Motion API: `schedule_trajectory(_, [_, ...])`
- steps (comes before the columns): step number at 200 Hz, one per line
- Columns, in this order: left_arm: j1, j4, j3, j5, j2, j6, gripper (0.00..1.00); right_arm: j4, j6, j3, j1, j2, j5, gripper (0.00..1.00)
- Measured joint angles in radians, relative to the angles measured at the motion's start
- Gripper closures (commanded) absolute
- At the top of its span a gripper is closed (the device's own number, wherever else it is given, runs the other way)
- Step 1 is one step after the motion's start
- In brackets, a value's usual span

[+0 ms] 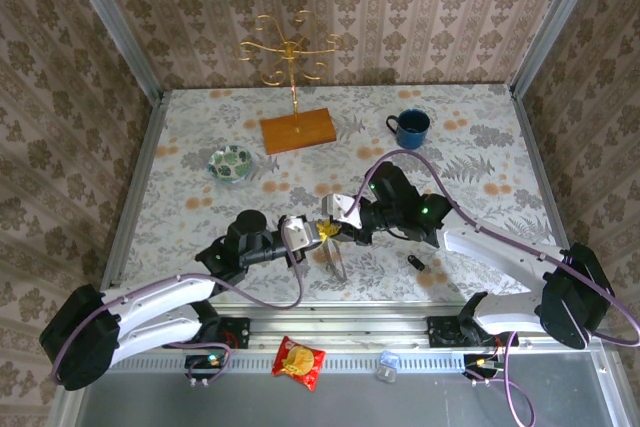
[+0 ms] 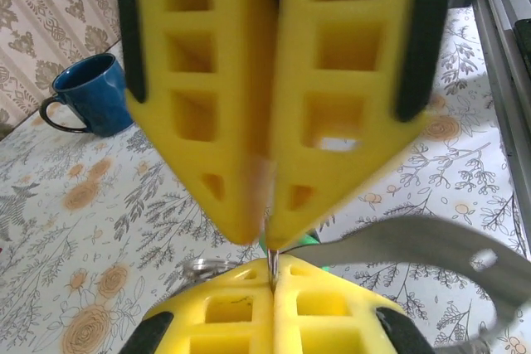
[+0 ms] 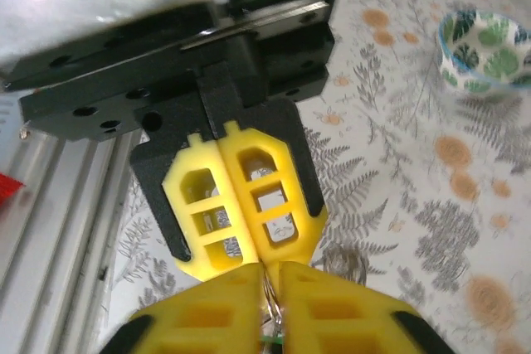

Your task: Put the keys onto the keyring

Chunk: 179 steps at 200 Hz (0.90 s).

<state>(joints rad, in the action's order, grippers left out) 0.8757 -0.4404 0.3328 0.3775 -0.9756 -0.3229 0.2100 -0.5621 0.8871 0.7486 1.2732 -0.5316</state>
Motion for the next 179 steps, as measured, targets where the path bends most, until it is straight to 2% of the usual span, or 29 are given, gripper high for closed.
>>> schedule_trajectory(68, [0.000, 0.000, 0.000, 0.002, 0.012, -0.010, 1.00, -0.066, 0.103, -0.164, -0.034, -0.153, 0.047, 0.63])
schedule_trajectory(132, [0.001, -0.002, 0.000, 0.027, 0.012, -0.023, 1.00, -0.118, 0.125, -0.167, -0.034, -0.098, 0.045, 0.64])
schedule_trajectory(179, [0.001, -0.018, 0.000, 0.049, 0.012, -0.023, 1.00, -0.185, 0.125, -0.168, -0.034, -0.066, -0.003, 0.68])
